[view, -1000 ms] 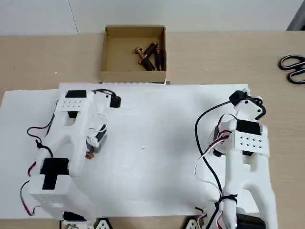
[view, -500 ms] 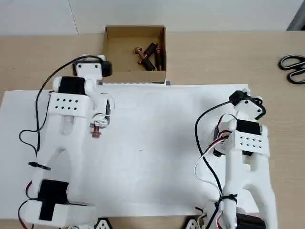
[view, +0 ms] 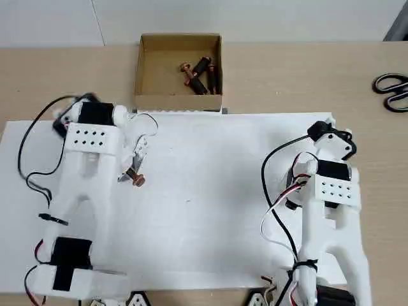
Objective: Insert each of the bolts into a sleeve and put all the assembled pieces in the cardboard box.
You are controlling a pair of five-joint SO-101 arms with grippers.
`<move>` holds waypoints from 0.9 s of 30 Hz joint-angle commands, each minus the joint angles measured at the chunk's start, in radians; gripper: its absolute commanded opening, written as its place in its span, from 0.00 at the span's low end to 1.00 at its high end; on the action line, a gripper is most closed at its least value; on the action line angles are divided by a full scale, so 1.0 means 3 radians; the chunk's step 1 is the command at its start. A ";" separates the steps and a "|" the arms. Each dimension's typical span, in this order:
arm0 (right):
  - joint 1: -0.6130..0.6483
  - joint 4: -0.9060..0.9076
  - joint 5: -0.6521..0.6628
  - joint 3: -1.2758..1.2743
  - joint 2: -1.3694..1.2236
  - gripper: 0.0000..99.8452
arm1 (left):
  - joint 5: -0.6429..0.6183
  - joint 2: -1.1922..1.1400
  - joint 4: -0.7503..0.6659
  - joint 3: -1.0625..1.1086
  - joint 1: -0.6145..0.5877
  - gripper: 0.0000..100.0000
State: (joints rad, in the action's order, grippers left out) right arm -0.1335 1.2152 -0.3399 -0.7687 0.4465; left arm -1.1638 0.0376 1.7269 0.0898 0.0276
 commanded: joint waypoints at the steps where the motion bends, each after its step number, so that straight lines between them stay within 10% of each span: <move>1: -0.0018 0.0033 0.0015 0.0031 0.0136 0.00 | -0.0522 0.0026 -0.0128 0.0043 0.0000 0.01; 19: -0.0018 0.0013 0.0015 0.0031 0.0136 0.00 | -0.0982 0.0031 -0.0624 0.0524 -0.0005 0.02; 27: -0.0018 0.0028 0.0015 0.0031 0.0136 0.00 | -0.0982 0.0031 -0.0604 0.0529 0.0020 0.22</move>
State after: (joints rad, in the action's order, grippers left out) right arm -0.1335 1.2152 -0.3399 -0.7687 0.4465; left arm -1.4569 0.0376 1.5520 0.2524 0.0276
